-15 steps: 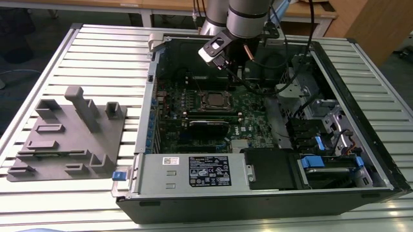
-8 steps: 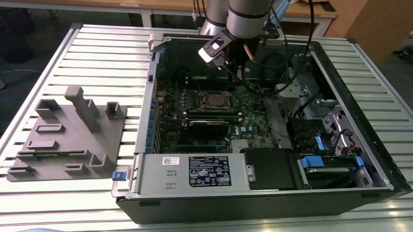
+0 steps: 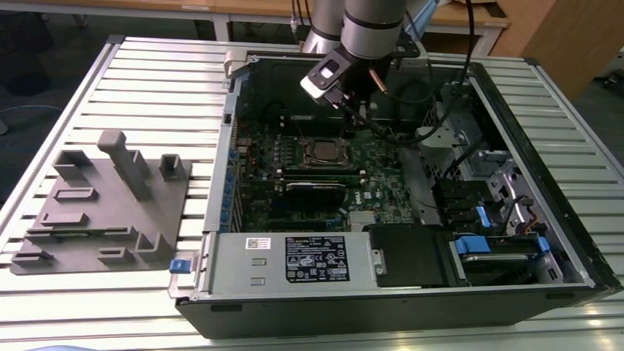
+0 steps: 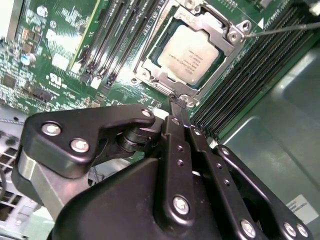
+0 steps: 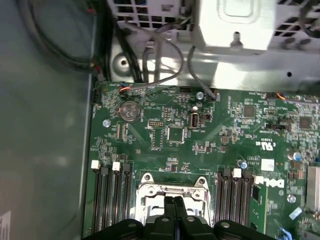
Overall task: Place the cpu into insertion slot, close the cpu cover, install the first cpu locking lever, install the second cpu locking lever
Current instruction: 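Close the cpu cover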
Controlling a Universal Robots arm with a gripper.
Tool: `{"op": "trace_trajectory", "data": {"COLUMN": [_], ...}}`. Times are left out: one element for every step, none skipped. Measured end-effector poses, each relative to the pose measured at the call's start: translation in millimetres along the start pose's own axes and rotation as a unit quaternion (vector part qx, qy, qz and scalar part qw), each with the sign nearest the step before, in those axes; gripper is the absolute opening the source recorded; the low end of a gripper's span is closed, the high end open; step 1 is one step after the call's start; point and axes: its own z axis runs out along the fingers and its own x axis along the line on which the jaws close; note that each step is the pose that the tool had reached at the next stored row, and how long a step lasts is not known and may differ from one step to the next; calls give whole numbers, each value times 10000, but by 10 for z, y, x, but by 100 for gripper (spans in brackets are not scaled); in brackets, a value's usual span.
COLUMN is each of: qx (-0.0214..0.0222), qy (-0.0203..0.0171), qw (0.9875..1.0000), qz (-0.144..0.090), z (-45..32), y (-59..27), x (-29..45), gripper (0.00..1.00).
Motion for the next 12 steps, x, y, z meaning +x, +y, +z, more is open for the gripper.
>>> {"op": "trace_trajectory", "data": {"qx": [0,0,1,1,1,1,1,1,1,2,2,2], "qy": [1,3,5,7,9,10,12,14,15,16,18,18], "qw": [10000,9999,9998,9996,9993,9991,9987,9984,9979,9975,9971,9971], "qz": [-72,-145,-216,-289,-361,-431,-505,-573,-641,-707,-759,-767], "z": [1,2,3,5,6,7,8,9,10,10,11,11], "y": [0,0,-1,-1,-1,-1,-1,-1,-1,-1,-1,-2], "x": [0,0,0,0,0,0,0,0,0,0,0,0], "gripper": [11,11,11,11,11,11,11,11,11,11,11,11]}}
